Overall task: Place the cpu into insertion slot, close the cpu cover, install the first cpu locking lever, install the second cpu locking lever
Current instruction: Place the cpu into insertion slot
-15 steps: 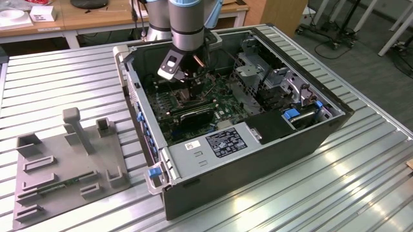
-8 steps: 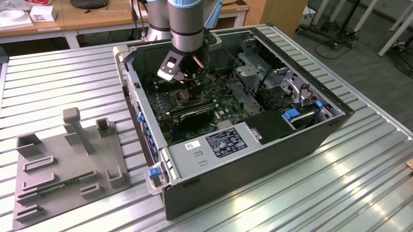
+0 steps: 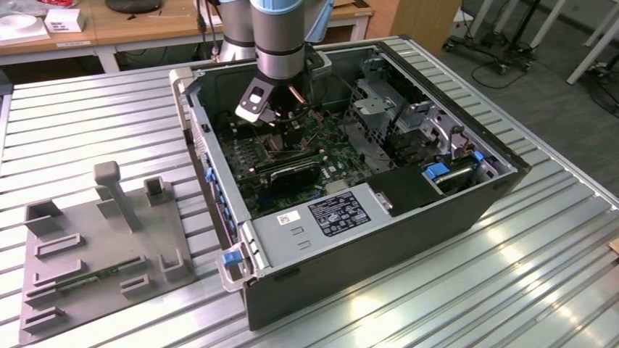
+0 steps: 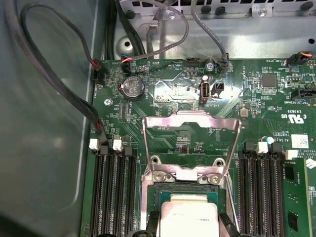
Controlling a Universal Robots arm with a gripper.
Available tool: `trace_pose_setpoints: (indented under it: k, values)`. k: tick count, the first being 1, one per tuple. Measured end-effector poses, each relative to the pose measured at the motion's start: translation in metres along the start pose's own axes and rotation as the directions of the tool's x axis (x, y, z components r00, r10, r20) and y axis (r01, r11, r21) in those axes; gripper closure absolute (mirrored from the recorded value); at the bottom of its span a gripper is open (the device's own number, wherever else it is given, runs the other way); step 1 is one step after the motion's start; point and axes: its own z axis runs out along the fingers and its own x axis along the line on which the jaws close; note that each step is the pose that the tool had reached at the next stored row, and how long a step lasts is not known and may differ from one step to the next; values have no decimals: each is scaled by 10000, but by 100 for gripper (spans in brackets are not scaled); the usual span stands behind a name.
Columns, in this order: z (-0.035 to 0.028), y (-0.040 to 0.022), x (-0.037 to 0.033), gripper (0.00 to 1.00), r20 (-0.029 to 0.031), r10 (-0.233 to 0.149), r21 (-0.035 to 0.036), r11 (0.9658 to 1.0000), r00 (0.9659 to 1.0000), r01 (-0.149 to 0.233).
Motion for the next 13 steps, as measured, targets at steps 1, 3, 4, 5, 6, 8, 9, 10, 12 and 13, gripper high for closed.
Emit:
trace_pose_setpoints:
  k: [1,3,4,5,6,8,9,10,12,13]
  values:
    - [0,0,0,46,0,2,-1,10000,10000,-2]
    - [1,0,0,46,-2,4,-2,10000,10000,-4]
    - [2,0,0,46,-1,10,-2,10000,10000,-10]
    - [4,0,0,46,-1,23,-3,10000,10000,-23]
    - [5,0,0,46,1,40,-3,10000,10000,-40]
    - [7,0,0,46,4,55,-2,10000,10000,-55]
    - [8,-1,0,46,4,61,-2,10000,10000,-61]
    - [11,-1,0,46,3,66,-3,10000,10000,-66]
    - [15,-1,0,46,5,77,-3,10000,10000,-77]
    - [18,-1,0,46,6,82,-3,10000,10000,-82]
